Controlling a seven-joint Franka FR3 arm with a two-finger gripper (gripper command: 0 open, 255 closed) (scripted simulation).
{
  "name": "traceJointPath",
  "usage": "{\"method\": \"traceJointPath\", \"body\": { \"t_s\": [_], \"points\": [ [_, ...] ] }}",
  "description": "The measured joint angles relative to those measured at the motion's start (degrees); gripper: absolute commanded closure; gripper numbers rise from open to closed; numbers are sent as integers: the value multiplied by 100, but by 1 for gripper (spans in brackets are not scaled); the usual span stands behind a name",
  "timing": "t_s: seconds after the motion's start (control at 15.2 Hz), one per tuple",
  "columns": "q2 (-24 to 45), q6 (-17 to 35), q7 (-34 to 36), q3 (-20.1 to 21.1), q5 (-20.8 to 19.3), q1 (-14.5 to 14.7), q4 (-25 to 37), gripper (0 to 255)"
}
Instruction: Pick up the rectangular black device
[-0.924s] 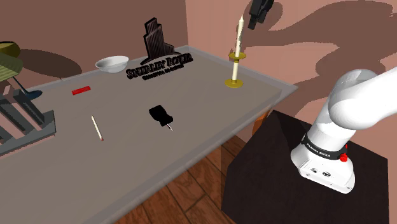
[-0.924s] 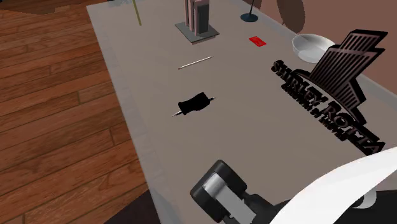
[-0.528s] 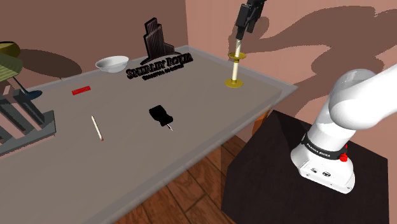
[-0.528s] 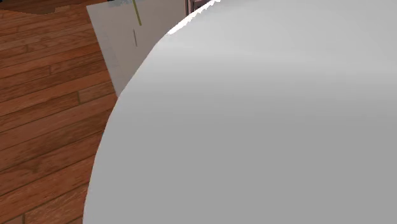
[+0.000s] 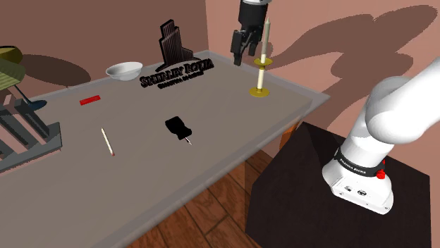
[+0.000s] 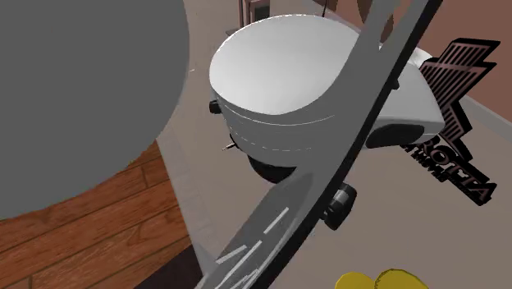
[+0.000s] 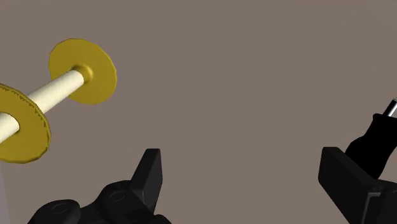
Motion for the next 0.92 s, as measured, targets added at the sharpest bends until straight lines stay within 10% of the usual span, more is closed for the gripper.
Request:
{"method": "traceJointPath", "body": {
  "t_s": [0.92],
  "points": [
    [2536,960,1675,1131,-379,241,1138,0]
  ]
}}
